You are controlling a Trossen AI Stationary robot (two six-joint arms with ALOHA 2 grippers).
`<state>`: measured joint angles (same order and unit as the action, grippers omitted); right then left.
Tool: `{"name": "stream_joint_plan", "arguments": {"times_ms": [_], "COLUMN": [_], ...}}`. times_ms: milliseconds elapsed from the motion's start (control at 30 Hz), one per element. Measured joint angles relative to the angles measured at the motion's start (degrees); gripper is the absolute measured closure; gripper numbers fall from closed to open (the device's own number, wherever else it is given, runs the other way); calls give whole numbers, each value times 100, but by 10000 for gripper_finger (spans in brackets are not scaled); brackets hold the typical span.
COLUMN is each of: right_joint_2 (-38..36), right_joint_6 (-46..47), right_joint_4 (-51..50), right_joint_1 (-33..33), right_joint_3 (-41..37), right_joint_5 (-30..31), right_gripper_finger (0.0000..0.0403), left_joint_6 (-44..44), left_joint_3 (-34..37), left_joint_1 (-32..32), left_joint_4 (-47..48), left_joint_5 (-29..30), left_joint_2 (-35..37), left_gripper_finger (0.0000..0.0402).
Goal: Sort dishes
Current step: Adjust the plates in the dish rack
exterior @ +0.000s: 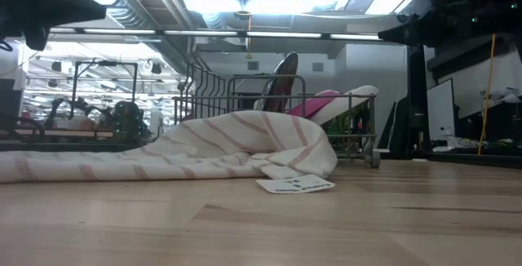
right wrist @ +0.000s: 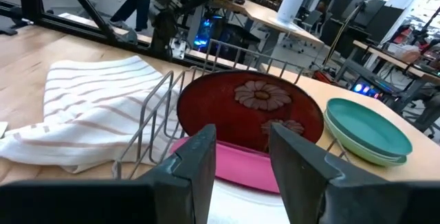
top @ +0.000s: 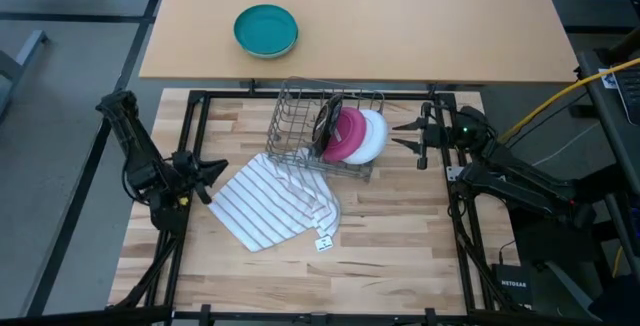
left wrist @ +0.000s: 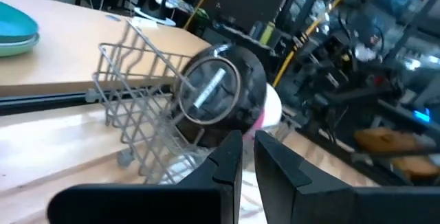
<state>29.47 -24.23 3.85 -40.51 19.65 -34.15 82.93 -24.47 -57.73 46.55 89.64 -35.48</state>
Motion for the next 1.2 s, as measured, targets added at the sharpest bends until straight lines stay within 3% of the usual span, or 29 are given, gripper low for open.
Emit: {"name": "stream_joint_plan", "arguments": {"times_ms": [100, 267, 500, 600, 700, 833, 1200], "right_joint_2": [0, -2, 0, 0, 0, 0, 0], "right_joint_6": [0, 0, 0, -1, 0, -2, -7], "right_joint_4": [-2, -2, -8, -20, -102, -173, -264], "right_joint_1": [0, 0, 0, 0, 2, 2, 2], "right_joint_3": [-3, -3, -3, -3, -3, -3, -1], "right_joint_5": [2, -4, -207, -301, -298, -298, -297], "right_gripper_finger": [265, 265, 265, 265, 265, 265, 265], "left_joint_6": [-1065, -2803, -7247, -8559, -8984, -8813, -8440], "left_joint_3": [0, 0, 0, 0, -2, -4, 17], "left_joint_1": [122, 829, 2508, 3110, 3586, 4122, 4907], "left_joint_4": [-1027, -2740, -6003, -6829, -6846, -6050, -4276], "left_joint_5": [-372, -1526, -4558, -5486, -6084, -6577, -6965], "left_joint_2": [-120, -410, -1068, -1112, -927, -493, 981], "left_gripper_finger": [371, 371, 371, 371, 371, 371, 371]}}
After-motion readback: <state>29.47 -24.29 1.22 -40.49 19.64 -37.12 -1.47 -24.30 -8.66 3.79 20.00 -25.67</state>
